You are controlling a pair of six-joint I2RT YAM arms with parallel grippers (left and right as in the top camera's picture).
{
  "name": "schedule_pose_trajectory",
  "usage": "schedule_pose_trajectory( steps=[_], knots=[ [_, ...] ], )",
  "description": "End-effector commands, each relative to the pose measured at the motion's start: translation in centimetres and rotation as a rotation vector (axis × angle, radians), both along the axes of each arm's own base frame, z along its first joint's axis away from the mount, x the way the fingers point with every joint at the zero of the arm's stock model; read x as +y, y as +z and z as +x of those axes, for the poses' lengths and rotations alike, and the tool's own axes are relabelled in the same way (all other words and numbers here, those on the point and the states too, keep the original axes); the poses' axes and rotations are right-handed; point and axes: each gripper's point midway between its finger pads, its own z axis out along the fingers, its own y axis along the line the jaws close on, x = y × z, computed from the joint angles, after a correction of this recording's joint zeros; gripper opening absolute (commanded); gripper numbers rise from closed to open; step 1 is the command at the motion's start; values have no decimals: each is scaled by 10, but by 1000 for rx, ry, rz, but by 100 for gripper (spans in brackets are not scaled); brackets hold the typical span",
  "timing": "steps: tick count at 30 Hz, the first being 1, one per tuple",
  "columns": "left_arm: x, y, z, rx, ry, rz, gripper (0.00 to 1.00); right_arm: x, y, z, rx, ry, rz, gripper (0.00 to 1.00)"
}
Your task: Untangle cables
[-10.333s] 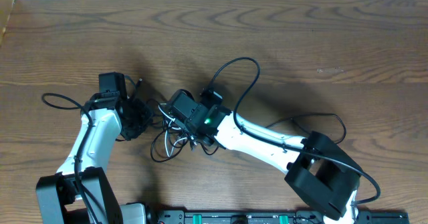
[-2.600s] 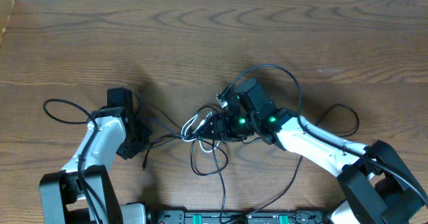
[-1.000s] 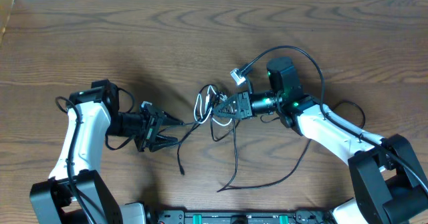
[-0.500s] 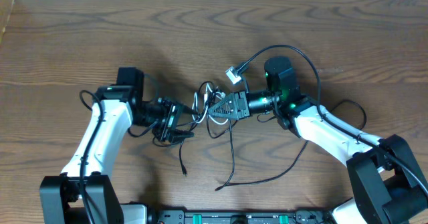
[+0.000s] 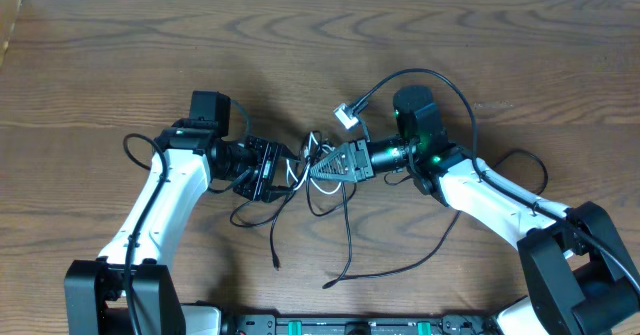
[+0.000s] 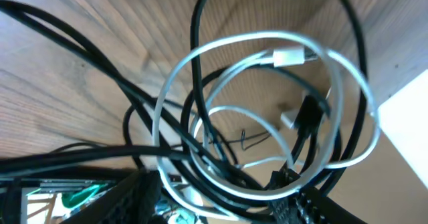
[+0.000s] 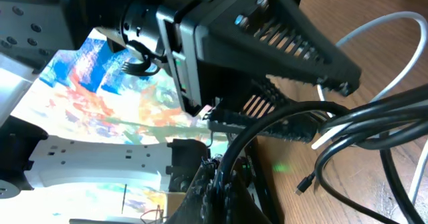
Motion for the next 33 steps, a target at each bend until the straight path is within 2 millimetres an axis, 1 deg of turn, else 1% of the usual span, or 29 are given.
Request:
schedule_pose_trajectory(
  steps=[1, 10, 16, 24, 26, 30, 31, 33],
  knots=[
    [4, -3, 4, 17, 39, 39, 59, 0, 4, -6, -24, 40, 25, 1],
    [-12, -4, -5, 18, -22, 41, 59, 0, 4, -6, -24, 40, 25, 1],
    [-8, -9, -5, 14, -17, 91, 58, 0, 4, -6, -25, 40, 25, 1],
    [-15, -12, -10, 18, -42, 119, 57, 0, 4, -6, -24, 40, 25, 1],
    [-13, -17, -10, 16, -36, 163, 50, 0, 4, -6, -24, 40, 25, 1],
    [-9, -20, -9, 11, -33, 193, 32, 0, 4, -6, -24, 40, 25, 1],
    [-8, -20, -8, 9, -32, 198, 27, 0, 4, -6, -24, 40, 25, 1],
    [-6, -22, -8, 6, -28, 217, 11, 0, 3, -6, -24, 40, 25, 1]
  ],
)
